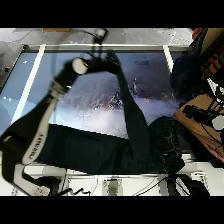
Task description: Fold the clothes and pants, and hang the long-sleeved shirts on hangers.
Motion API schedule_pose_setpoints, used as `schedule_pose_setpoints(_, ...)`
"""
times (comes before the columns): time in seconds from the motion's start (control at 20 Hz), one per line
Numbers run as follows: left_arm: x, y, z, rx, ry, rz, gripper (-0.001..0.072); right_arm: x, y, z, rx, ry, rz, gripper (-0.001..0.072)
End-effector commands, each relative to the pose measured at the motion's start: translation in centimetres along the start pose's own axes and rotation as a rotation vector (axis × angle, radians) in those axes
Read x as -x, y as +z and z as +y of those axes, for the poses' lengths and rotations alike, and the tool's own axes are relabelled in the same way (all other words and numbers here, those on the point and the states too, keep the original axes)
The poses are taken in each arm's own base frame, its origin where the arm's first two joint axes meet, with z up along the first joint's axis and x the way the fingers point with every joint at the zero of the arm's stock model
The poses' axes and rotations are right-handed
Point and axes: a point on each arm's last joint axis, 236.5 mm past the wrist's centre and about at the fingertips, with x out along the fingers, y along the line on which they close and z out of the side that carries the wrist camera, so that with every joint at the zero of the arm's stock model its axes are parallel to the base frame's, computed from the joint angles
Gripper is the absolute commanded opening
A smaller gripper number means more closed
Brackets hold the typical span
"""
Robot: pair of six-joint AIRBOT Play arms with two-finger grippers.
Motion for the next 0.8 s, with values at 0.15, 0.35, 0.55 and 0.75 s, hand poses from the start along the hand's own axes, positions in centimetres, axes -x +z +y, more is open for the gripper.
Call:
schedule_pose_setpoints(0.15,13.6,3.9,18.2,-0.277,0.518,0.028,0.0019,0.0,-0.2,-0.1,-0.001,-0.002,0.011,0.0251)
schedule_pose_setpoints(0.35,18.6,-0.1,27.3,-0.192,0.682,0.131,0.0018,0.0,0.0,-0.4,0.013,-0.016,0.002,0.0251)
schedule_pose_setpoints(0.55,24.2,-6.8,33.3,0.03,0.777,0.282,0.0018,0.0,0.4,-0.3,0.014,-0.014,-0.016,0.0251)
schedule_pose_setpoints(0.75,28.7,-18.2,34.6,0.277,0.741,0.622,0.0019,0.0,0.5,-0.3,0.014,-0.012,-0.022,0.0251)
